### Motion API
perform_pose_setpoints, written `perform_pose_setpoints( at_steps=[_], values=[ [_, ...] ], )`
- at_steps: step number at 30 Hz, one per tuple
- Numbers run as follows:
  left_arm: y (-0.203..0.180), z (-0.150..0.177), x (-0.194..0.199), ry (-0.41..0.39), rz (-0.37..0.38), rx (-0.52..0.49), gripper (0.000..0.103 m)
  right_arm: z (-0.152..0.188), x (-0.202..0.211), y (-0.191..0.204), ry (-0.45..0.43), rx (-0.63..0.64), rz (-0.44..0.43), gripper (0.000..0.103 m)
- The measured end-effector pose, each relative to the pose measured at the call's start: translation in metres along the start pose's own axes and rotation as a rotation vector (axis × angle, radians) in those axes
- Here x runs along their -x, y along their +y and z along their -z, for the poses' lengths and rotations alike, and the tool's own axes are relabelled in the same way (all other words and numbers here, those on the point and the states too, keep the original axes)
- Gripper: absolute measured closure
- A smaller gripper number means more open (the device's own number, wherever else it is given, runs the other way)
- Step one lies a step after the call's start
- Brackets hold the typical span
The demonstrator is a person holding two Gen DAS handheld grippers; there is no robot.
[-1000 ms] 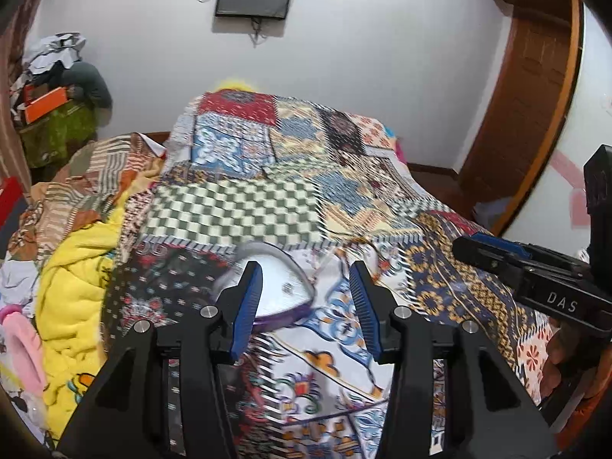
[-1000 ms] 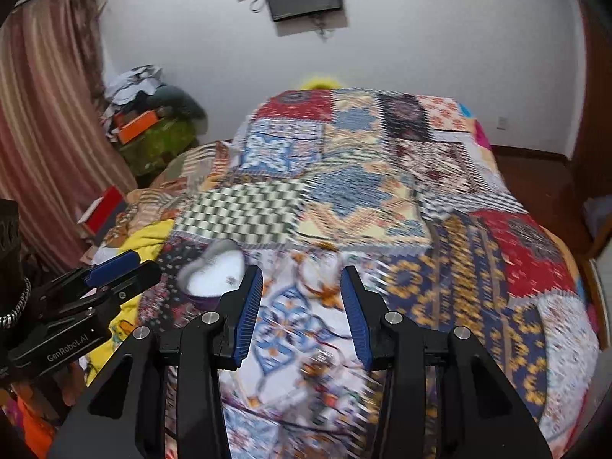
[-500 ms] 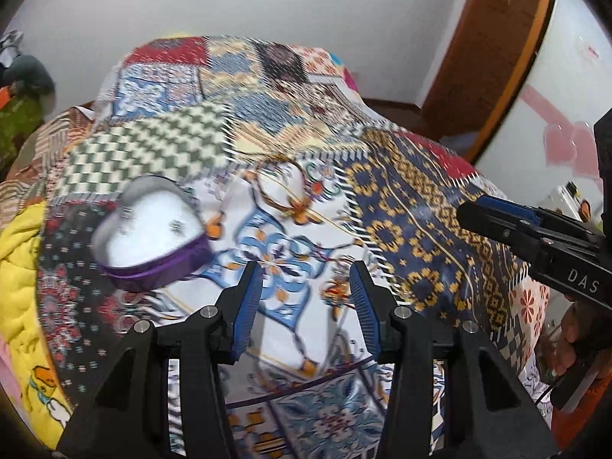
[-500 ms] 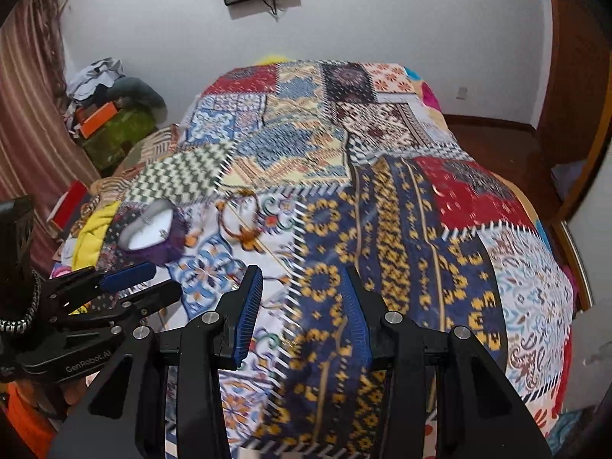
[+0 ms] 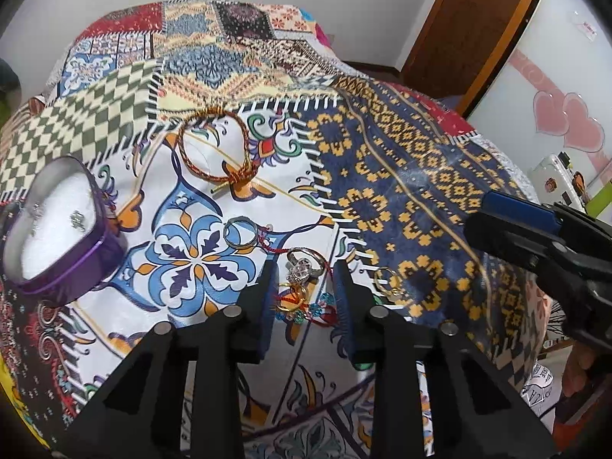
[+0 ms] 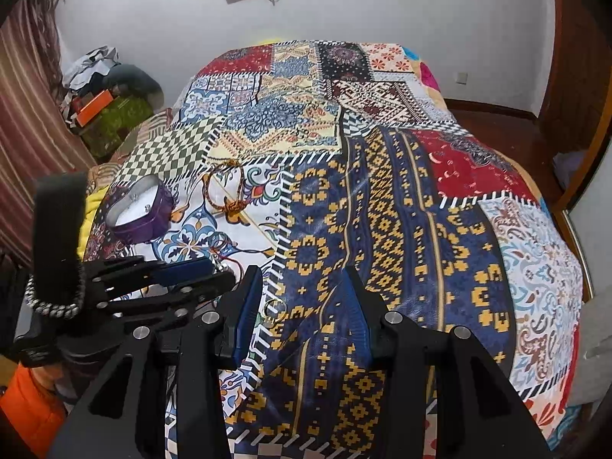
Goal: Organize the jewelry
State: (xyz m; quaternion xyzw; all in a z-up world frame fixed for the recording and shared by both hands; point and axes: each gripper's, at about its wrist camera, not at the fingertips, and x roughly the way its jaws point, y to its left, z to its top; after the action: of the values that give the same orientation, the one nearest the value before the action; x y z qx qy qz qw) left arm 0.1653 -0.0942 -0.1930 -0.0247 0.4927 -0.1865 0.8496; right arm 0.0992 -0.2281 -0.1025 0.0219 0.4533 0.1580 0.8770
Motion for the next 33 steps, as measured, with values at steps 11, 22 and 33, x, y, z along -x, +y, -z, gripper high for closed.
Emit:
perform_pose_setpoints(
  at_steps=[11, 22, 33],
  values=[
    [0.011, -0.002, 0.012, -0.062, -0.003, 0.024, 0.091, 0.01, -0.016, 0.018, 0.064, 0.043, -0.06, 0.064],
    [0.023, 0.017, 0.053, -0.125, -0.046, 0.02, 0.091, 0.028, -0.044, 0.025, 0.163, 0.077, -0.056, 0.067],
    [0.014, 0.025, 0.061, -0.143, -0.063, 0.007, 0.091, 0.035, -0.051, 0.026, 0.123, 0.09, 0.009, 0.089]
  ],
)
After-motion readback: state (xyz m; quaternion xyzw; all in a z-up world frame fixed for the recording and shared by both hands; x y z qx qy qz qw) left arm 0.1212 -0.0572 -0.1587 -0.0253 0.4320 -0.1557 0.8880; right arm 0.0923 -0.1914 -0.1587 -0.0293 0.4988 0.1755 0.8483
